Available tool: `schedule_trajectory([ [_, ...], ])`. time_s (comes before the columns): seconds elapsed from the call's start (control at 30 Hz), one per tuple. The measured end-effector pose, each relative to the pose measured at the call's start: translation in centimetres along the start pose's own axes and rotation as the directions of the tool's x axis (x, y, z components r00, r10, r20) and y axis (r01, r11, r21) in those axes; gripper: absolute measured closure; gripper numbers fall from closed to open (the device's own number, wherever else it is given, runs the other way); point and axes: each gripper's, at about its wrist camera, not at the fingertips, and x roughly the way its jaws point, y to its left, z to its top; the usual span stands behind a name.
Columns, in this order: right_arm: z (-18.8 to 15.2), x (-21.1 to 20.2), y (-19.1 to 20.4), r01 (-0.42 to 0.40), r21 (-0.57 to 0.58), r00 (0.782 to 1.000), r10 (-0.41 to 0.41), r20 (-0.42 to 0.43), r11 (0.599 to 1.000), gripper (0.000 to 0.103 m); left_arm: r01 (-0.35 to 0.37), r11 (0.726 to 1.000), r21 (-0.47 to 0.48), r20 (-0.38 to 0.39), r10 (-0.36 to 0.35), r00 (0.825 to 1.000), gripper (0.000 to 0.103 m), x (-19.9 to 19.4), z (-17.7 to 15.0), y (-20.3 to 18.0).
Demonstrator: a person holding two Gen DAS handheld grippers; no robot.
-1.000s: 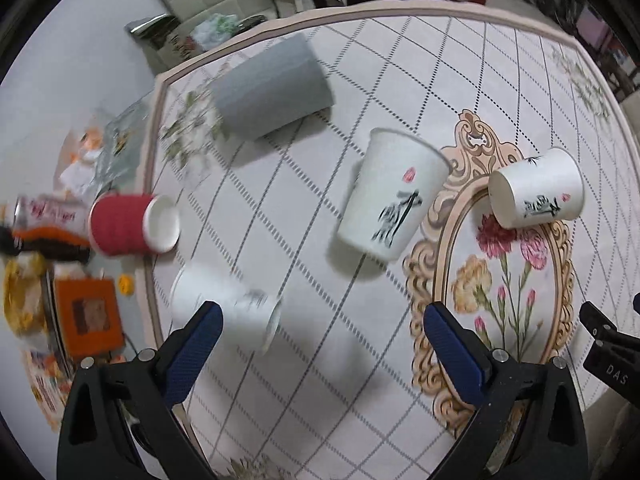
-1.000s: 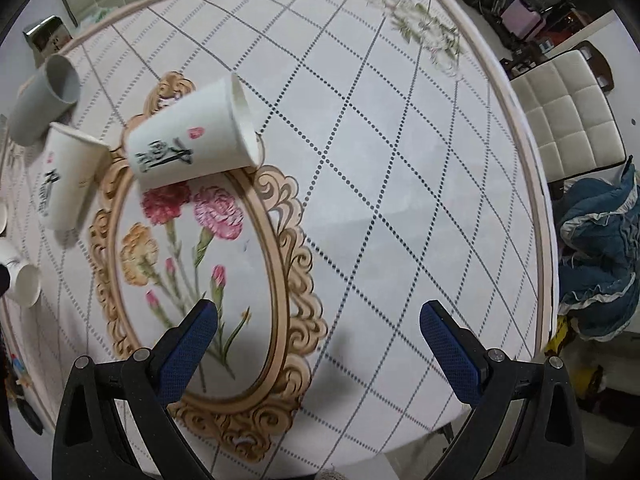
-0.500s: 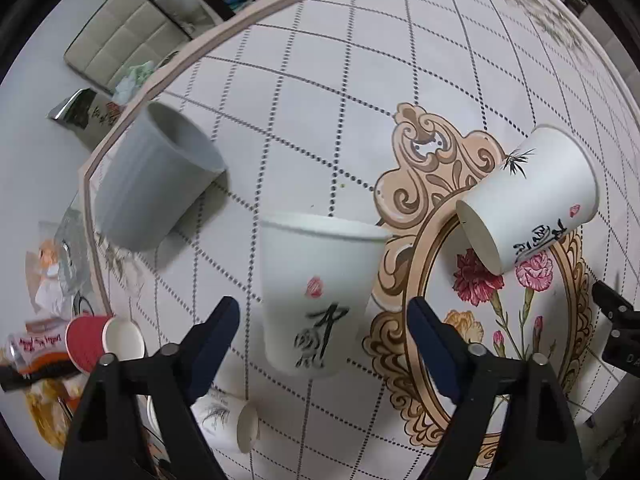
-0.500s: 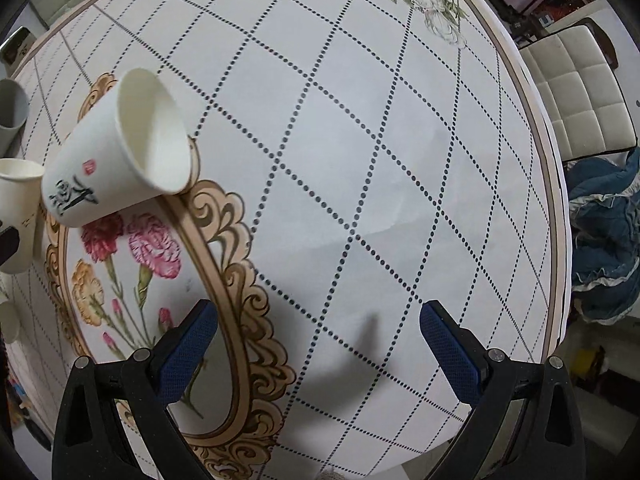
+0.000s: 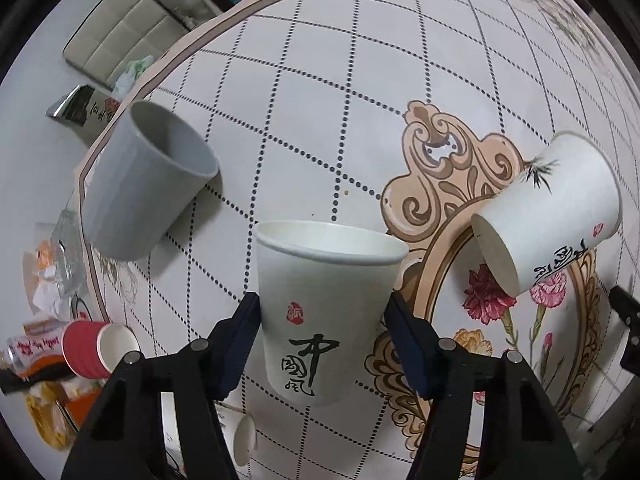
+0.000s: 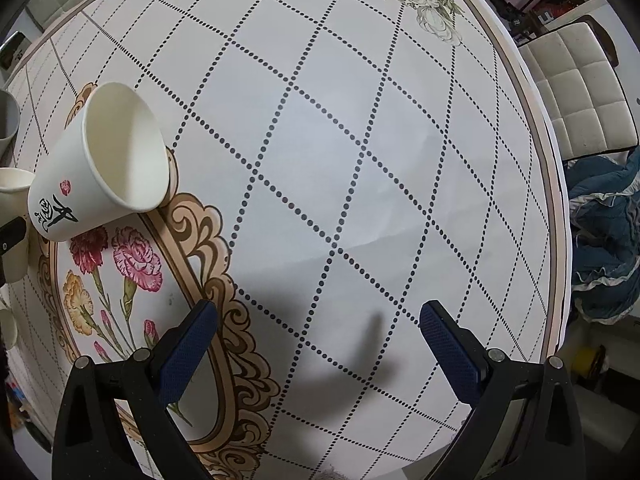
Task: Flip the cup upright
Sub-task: 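Close the left gripper around the white calligraphy cup's body, then lift the white cup with the left gripper and rotate it rim-up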
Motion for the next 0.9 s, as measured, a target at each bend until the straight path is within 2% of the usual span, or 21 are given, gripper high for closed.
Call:
schedule_trajectory([
  [0.1,-0.1,-0.4,-0.5,-0.004,-0.006,1.000,0.004,0.012,1.000,0.001,0.011,0.999,-0.042,0.010,-0.011,1.000,0.042,-1.4,-1.1,-0.6],
  [0.33,-0.9,-1.7,-0.9,-0.010,-0.003,0.999,0.010,0.046,1.000,0.001,0.039,0.991,-0.131,0.062,-0.032,0.998,0.042,-4.4,-2.6,1.0],
  [0.6,-3.8,-3.4,-0.9,-0.012,-0.007,0.997,0.013,0.071,1.000,0.001,0.086,0.972,-0.220,0.086,-0.069,0.994,0.042,-7.9,-7.9,1.2],
  [0.8,-6.2,-3.9,-0.4,-0.002,-0.005,0.997,0.002,0.084,1.000,0.001,0.170,0.941,-0.293,0.053,-0.162,0.985,0.042,-8.3,-12.8,-0.6],
  [0.9,-8.3,-3.7,0.0,0.004,0.009,0.997,-0.005,0.083,1.000,0.001,0.255,0.899,-0.356,0.035,-0.260,0.965,0.042,-7.4,-14.9,-1.5],
])
